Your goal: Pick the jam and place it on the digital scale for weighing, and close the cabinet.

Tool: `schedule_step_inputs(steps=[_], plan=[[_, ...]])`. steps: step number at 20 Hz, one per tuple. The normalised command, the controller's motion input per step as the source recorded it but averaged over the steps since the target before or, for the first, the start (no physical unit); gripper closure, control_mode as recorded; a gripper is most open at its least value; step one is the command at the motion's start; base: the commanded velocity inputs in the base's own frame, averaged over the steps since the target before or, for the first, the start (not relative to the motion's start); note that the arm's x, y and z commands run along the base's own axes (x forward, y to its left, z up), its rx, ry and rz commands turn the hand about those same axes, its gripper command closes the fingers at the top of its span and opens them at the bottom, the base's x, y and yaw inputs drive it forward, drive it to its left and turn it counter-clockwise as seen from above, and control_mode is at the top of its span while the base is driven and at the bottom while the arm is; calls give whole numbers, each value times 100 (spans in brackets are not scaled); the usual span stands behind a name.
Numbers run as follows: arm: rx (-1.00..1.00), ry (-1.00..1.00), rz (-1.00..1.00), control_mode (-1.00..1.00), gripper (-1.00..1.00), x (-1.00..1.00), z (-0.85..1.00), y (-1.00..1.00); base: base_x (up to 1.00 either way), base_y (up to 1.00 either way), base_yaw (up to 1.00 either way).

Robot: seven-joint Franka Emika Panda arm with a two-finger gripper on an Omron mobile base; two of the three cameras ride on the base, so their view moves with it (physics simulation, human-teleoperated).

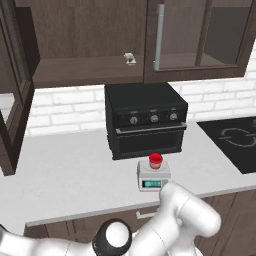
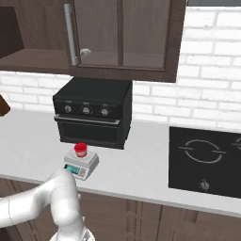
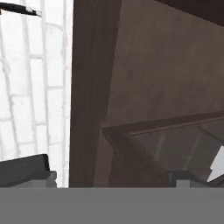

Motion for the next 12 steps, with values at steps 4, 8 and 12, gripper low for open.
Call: schedule_step_inputs(steps=[4,8,12], plan=[[-2,-20,-33,-100,-100,79,8,-7,0,0,0],[-3,-5,-30,-100,-100,71,33,-25,0,0,0],[0,-4,-24,-100,-100,52,51,-83,0,0,0]])
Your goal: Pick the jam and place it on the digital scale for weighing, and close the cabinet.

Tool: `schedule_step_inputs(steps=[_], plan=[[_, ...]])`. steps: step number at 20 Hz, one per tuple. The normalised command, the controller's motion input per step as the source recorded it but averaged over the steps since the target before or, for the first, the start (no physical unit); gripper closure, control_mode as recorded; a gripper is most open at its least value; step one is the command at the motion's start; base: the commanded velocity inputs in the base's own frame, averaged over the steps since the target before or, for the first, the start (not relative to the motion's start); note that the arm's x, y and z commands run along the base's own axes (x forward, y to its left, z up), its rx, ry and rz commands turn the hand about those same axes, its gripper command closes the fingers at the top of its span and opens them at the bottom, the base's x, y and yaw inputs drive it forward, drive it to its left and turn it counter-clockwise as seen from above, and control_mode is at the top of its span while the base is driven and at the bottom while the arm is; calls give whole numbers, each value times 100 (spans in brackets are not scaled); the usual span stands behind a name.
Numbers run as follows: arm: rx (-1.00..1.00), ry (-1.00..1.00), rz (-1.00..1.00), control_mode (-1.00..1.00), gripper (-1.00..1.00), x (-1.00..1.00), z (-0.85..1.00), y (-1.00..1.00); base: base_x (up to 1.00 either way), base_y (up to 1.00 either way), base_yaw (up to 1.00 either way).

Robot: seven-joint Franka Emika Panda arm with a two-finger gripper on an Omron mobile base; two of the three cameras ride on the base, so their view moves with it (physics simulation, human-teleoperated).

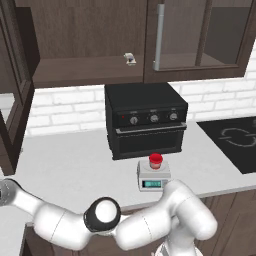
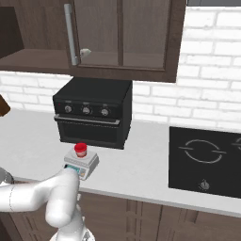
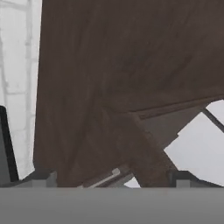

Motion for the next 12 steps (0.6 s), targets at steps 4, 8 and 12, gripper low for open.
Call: schedule_step_inputs(steps=[4,8,12], plan=[[0,36,-13,-100,-100,15,65,-100,0,0,0],[-2,47,-6,-100,-100,20,55,-100,0,0,0],[0,34,-1,-100,-100,10,47,-100,0,0,0]])
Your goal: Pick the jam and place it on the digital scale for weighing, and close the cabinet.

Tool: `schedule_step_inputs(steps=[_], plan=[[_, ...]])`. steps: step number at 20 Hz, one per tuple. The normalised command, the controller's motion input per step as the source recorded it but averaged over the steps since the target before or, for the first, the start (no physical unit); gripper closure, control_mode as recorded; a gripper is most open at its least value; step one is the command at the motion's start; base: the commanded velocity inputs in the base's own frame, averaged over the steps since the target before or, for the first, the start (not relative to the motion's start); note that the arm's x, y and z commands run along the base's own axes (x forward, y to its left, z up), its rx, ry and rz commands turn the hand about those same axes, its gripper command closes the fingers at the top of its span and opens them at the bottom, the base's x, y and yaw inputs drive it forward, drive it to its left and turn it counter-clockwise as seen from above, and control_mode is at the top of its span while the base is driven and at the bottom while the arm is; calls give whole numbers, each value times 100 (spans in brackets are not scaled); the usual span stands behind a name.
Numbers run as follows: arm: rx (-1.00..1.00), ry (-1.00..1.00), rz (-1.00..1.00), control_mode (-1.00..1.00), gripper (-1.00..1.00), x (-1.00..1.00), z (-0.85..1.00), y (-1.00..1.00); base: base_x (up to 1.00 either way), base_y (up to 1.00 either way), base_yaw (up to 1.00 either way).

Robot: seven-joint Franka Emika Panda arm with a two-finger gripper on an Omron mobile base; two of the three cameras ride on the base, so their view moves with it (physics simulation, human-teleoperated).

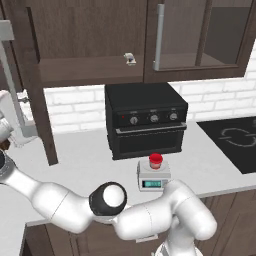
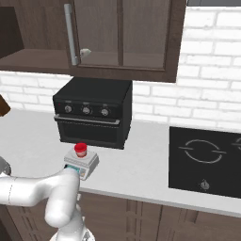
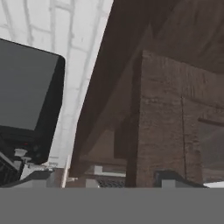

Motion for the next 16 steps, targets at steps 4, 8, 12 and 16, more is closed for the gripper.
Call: schedule_step_inputs(steps=[4,8,12,16], plan=[[0,24,0,-100,-100,4,34,-100,0,0,0],[0,31,0,-100,-100,30,31,-100,0,0,0],[0,27,1,-100,-100,18,37,-100,0,0,0],[0,19,5,-100,-100,12,53,-100,0,0,0]])
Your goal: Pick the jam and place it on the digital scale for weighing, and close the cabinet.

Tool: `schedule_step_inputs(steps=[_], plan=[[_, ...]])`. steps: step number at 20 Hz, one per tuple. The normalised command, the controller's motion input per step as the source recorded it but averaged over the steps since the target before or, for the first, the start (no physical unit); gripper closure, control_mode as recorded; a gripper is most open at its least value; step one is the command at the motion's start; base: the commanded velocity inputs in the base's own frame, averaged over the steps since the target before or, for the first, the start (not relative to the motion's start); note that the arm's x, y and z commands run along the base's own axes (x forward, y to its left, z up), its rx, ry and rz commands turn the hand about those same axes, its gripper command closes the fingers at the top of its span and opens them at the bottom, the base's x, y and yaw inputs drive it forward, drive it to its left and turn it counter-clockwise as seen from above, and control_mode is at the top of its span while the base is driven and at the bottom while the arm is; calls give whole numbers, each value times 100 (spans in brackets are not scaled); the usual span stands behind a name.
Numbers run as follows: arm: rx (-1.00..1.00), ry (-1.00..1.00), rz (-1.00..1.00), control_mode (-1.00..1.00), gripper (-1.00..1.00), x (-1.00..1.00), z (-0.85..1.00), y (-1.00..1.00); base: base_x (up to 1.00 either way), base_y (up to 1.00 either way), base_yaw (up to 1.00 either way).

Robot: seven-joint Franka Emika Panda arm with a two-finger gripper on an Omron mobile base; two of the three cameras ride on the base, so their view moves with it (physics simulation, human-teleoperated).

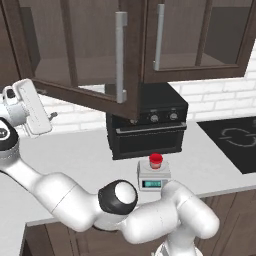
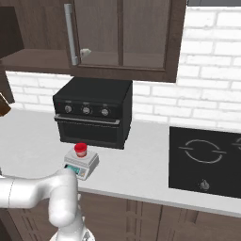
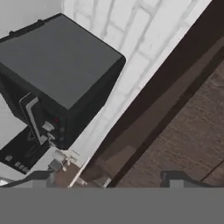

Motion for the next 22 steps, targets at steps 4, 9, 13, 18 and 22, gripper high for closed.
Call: schedule_step_inputs(steps=[4,9,13,18,22], plan=[[0,24,11,-100,-100,37,58,-100,0,0,0],[0,34,12,-100,-100,74,27,-100,0,0,0],[10,13,10,-100,-100,100,-6,-100,0,0,0],[18,12,11,-100,-100,100,-29,-100,0,0,0],[21,9,11,-100,-100,100,-23,-100,0,0,0]])
